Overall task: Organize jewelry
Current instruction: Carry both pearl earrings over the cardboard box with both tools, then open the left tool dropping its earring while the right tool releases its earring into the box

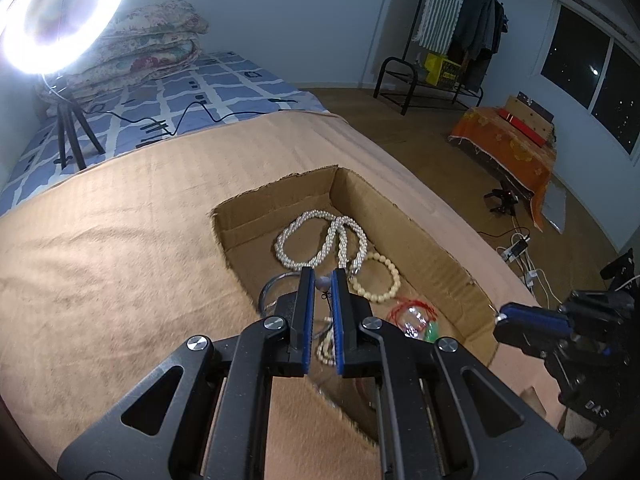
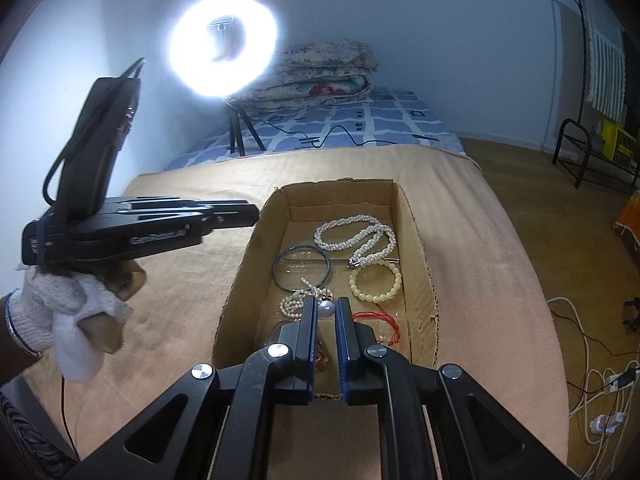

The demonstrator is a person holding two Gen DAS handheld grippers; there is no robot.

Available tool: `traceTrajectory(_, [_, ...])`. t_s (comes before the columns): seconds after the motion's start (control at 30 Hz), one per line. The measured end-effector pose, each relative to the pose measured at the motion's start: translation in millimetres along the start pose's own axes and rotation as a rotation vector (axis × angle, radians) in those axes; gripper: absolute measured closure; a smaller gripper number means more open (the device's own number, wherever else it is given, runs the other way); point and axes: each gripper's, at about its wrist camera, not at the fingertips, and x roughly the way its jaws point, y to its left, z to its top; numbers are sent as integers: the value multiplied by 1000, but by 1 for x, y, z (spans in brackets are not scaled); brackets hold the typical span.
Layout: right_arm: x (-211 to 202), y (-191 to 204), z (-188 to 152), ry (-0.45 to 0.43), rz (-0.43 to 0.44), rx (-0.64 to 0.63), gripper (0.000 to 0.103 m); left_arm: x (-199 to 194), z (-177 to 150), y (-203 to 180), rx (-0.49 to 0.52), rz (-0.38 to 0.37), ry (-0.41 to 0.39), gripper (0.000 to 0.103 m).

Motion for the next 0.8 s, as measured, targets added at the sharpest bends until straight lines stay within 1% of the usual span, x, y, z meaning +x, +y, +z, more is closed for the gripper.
traceTrajectory(0.17, [5,-8,1,3,-12,30,97,16,4,-3,0,7,8,97])
traceTrajectory(0.4, [16,-13,0,27,-28,34,97,36,3,-7,5,13,32,97])
traceTrajectory(0.8, [22,-17,-2,40,-47,28,97,45,3,-12,15,10,43,97])
